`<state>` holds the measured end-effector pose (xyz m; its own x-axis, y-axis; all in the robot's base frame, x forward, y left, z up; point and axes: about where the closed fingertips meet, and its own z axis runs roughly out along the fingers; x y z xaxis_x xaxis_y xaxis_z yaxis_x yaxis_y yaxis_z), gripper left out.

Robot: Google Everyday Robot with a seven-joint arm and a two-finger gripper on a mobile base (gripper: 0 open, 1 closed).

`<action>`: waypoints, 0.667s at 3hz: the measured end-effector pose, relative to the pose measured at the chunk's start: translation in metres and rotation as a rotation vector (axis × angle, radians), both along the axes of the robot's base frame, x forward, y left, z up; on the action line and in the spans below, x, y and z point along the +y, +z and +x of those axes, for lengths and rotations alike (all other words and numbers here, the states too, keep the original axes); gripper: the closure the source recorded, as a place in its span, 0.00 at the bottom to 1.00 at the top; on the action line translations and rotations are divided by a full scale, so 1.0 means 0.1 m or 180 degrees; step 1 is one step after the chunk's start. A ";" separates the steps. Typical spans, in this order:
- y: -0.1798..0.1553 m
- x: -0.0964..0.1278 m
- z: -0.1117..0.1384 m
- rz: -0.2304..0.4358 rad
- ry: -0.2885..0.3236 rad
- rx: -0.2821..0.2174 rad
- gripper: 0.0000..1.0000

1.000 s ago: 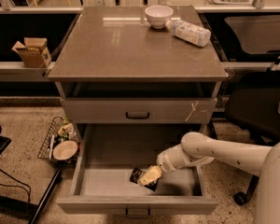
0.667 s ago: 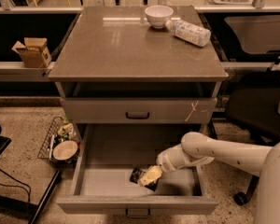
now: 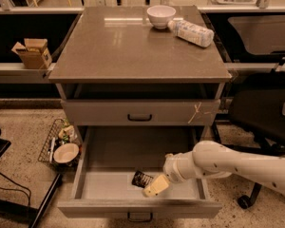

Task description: Place rxbar chocolate into middle drawer

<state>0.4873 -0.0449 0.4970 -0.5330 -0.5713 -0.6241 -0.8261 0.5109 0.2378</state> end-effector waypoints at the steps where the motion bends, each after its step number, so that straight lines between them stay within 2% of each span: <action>1: 0.56 -0.31 -0.14 -0.0085 -0.0026 -0.0300 0.00; 2: 1.11 -0.71 -0.30 -0.0147 0.0077 -0.0410 0.00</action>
Offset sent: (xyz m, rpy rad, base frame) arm -0.0596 -0.1318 0.1827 -0.0742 -0.1486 0.0753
